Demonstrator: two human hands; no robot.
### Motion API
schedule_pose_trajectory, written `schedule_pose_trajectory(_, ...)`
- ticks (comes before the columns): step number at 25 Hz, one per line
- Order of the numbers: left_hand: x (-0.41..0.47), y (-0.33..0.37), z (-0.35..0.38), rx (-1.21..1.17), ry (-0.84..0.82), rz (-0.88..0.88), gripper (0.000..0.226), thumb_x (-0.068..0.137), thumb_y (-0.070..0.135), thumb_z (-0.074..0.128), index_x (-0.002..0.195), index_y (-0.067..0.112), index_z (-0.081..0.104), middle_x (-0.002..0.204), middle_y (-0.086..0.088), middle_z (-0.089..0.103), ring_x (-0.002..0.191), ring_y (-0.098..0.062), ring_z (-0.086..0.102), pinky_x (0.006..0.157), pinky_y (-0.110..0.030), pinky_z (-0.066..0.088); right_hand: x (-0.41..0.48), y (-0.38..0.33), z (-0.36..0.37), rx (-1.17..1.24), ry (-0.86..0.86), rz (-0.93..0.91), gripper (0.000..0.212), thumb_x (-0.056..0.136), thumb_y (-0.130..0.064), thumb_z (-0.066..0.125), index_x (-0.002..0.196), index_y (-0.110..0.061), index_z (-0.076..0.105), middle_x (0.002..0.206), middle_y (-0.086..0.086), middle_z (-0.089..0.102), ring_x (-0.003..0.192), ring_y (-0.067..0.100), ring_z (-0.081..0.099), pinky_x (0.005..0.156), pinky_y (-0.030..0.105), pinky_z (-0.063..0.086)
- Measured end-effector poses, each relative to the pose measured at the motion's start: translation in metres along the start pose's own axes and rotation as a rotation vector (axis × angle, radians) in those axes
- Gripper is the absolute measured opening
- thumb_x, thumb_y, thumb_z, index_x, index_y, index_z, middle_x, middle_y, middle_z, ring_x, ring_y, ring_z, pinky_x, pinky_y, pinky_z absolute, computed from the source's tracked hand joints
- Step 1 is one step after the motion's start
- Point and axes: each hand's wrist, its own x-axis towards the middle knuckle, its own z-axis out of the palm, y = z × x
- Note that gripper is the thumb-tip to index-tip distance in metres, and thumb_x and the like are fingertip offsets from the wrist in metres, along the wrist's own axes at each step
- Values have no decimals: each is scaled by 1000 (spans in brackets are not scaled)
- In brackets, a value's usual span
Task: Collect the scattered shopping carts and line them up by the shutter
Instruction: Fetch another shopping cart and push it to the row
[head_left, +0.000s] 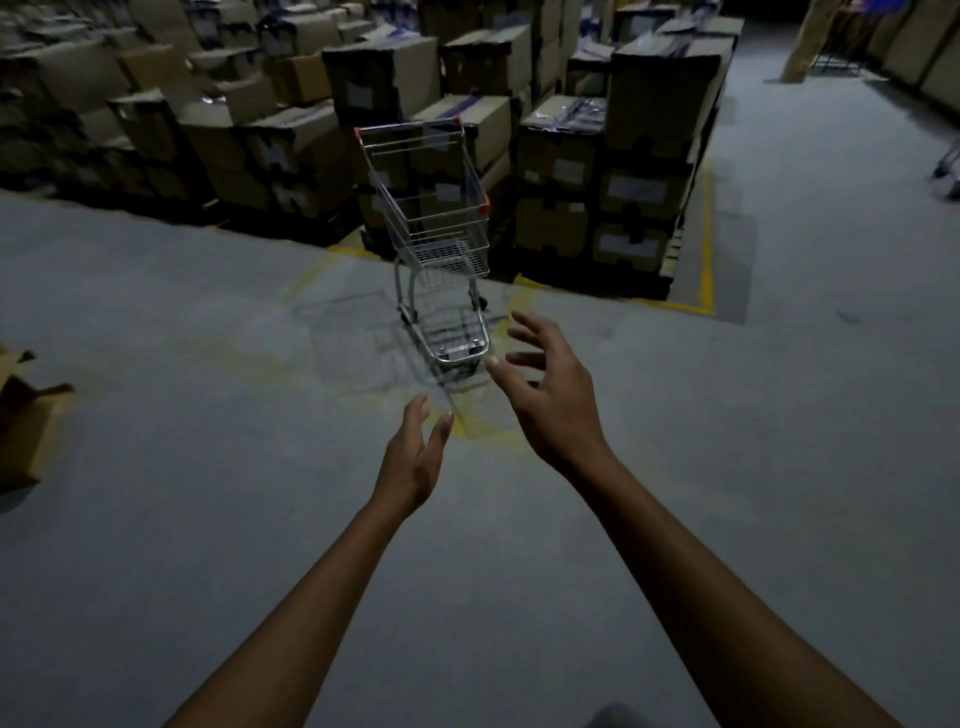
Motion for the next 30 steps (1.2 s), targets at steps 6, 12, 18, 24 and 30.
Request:
schedule_pose_trajectory(6,181,4,55,21,25,-25,68,93,56,41,149,19,26,151,-8,39,135,-25,41,104,-34,35,172,79,-16,77,10,-28,55,90,-28,66,140,-25,42,125,-6,56,100,0,59,71,6,49)
schedule_pose_trajectory(12,377,122,132,-98,99,153,60,96,47,46,148,22,29,150,-4,41,135,-18,42,104,-32,38,360,204,-70,-2,-24,69,52,90,-31,66,137,-26,44,117,-8,56,103,12,62,79,23,54)
schedule_pose_trajectory(18,527,240,135,-140,233,390,55,97,43,46,147,26,29,150,-1,41,132,-6,42,103,-29,41,528,307,-111,-109,-86,245,57,89,-33,65,140,-24,42,120,-3,57,100,15,61,87,41,55)
schedule_pose_trajectory(24,705,190,169,-76,301,300,60,94,42,53,147,25,29,149,-3,42,129,-6,42,98,-25,42,674,394,-83,-139,-143,252,56,89,-33,65,139,-26,42,126,1,58,98,14,61,85,40,56)
schedule_pose_trajectory(30,877,107,184,15,320,46,60,95,33,57,147,20,30,149,-7,42,136,-21,41,103,-35,40,845,436,-18,-215,-318,142,61,88,-34,66,142,-26,39,128,0,56,100,15,60,83,39,56)
